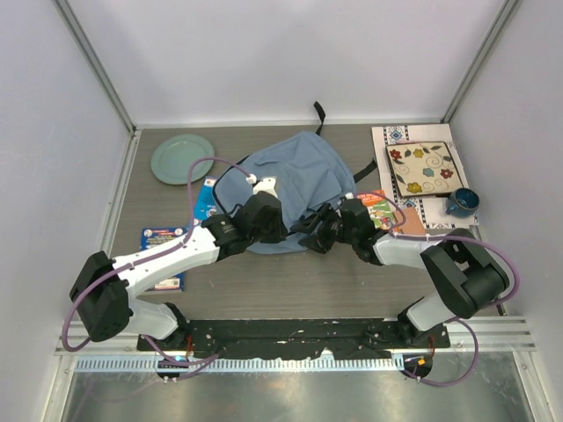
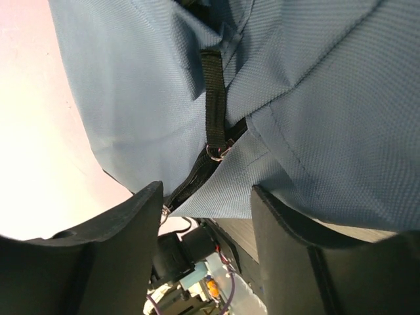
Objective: Pack the student bag
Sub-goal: Unzip the student bag at the center of the board.
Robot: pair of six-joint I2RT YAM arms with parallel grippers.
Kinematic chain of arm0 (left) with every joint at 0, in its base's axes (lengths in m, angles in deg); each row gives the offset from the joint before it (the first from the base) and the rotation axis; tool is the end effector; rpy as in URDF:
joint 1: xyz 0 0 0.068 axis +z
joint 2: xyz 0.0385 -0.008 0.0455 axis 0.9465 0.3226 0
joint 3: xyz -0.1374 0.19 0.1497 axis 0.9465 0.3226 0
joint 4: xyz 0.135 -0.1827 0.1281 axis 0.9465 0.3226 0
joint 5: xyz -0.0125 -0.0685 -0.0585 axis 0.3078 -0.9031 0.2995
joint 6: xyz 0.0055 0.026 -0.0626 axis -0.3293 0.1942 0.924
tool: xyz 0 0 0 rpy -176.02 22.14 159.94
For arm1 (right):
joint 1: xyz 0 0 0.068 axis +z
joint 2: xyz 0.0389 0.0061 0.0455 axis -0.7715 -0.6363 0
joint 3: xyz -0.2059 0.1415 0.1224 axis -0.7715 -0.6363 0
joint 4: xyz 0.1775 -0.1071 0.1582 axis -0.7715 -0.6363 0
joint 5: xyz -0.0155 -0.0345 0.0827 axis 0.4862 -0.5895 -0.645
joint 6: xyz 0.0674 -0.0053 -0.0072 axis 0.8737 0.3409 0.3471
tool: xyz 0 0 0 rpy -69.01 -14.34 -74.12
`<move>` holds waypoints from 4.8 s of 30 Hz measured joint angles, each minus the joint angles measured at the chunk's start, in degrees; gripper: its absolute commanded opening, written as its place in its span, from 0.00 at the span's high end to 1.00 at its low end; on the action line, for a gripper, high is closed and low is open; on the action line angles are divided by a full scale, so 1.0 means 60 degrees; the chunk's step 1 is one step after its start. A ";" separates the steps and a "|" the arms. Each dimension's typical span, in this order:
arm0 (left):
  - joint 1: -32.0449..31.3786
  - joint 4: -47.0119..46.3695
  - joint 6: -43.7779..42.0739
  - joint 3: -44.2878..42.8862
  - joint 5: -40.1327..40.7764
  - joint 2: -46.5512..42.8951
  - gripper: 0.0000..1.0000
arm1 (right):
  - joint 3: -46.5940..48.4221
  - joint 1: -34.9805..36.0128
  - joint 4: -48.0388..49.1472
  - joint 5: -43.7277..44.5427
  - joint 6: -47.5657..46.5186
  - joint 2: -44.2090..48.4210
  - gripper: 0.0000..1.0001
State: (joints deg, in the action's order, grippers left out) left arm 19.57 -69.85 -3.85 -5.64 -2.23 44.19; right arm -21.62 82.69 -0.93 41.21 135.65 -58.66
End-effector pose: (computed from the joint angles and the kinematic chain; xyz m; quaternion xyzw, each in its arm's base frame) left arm 0.2006 -0.2346 0.2583 0.0143 0.9067 -0.2397 0.3466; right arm 0.2389 0.1744 0.1513 0.2399 0.8271 0.4872 0.1447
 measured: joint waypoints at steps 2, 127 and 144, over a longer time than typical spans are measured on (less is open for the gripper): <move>-0.0011 0.0004 -0.0025 -0.0029 -0.0015 0.0000 1.00 | 0.0080 0.0007 0.0004 0.0000 0.0026 -0.0142 0.54; 0.0678 -0.0018 0.0663 -0.0011 0.1421 0.0433 1.00 | 0.0710 -0.1759 -0.3861 -0.0029 -0.3996 0.2073 0.31; 0.0678 -0.0430 0.0503 0.0066 0.1082 0.0390 1.00 | 0.0004 -0.0528 -0.0892 -0.0124 -0.1402 0.1129 0.30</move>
State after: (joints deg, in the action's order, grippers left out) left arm 23.63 -72.43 -0.83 -5.25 4.26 46.53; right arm -21.60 79.52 -6.28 40.47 127.23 -51.88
